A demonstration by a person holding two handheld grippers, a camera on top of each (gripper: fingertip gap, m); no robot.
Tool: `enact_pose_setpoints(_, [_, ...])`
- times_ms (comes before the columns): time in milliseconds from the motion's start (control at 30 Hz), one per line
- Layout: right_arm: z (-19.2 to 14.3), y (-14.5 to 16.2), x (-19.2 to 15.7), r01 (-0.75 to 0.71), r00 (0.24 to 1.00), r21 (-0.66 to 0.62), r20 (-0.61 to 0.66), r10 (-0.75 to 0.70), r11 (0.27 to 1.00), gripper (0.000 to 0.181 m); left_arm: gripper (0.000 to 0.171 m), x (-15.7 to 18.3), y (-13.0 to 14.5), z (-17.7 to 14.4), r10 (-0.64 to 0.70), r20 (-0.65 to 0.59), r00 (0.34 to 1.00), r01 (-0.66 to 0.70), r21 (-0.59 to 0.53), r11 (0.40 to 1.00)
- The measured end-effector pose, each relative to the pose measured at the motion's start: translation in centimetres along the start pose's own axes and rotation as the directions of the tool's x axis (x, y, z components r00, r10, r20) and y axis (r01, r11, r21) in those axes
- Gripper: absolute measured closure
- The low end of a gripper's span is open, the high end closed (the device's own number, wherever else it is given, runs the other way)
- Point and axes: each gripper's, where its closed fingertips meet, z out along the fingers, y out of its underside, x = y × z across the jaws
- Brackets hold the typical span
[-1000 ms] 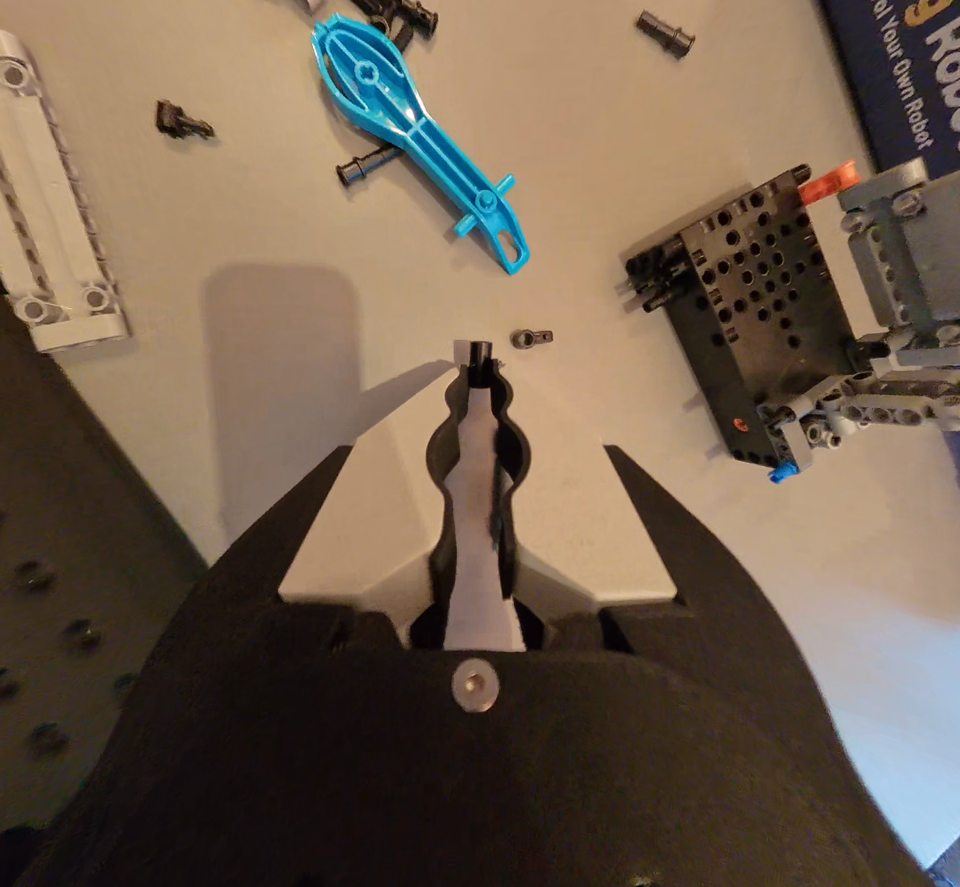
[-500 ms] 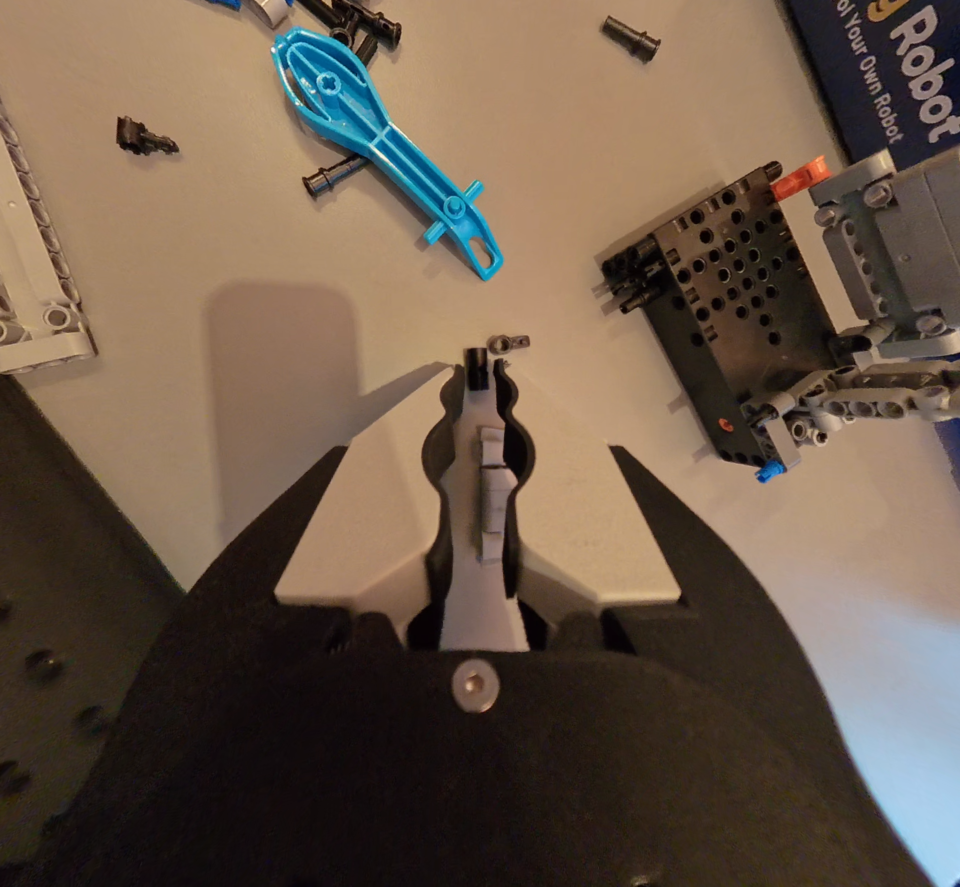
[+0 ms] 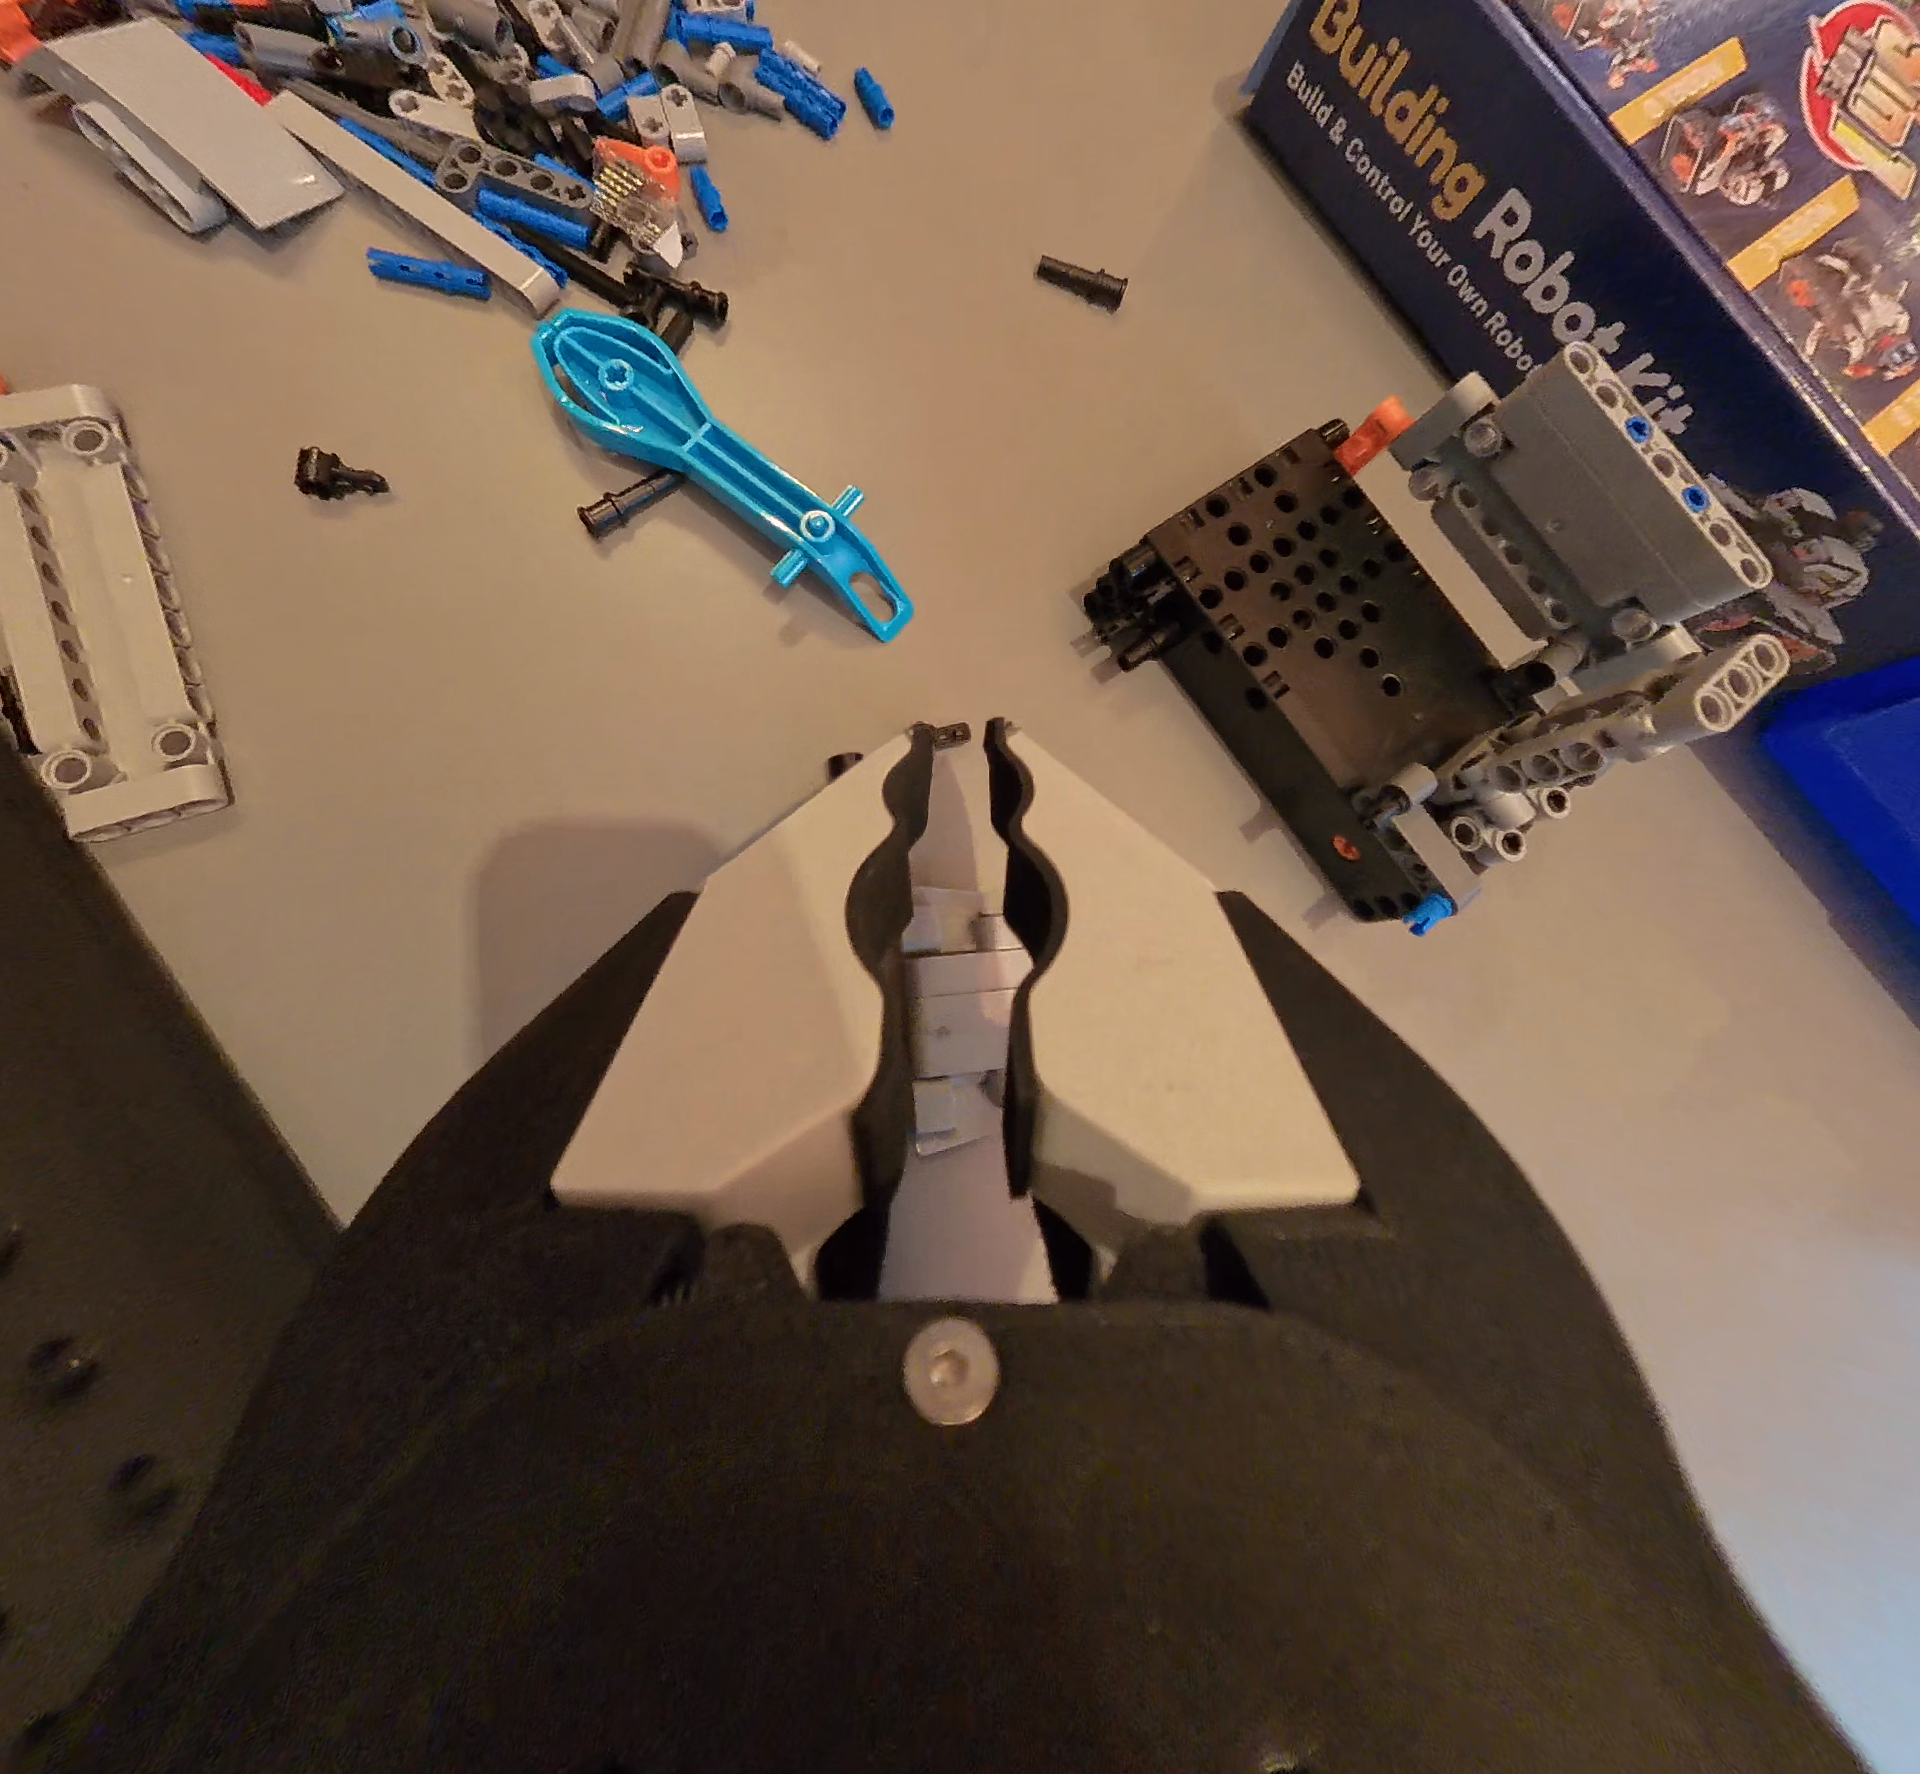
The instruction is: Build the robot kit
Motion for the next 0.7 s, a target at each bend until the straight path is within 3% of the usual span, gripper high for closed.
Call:
enact_pose_setpoints(400, [-0.6, -0.4, 0.6, -0.002, 1.0, 0.068, -0.019, 0.003, 0.998, 0.174, 0.161, 0.1, -0.4, 2.6, 0.029, -0.045, 0.999, -0.03, -0.006, 1.0])
enact_pose_setpoints(700, [-0.6, -0.4, 0.6, -0.007, 1.0, 0.078, -0.014, 0.009, 0.997, 0.174, 0.162, 1.1, 0.7, 2.2, -0.02, -0.097, 0.995, 0.018, -0.015, 1.0])
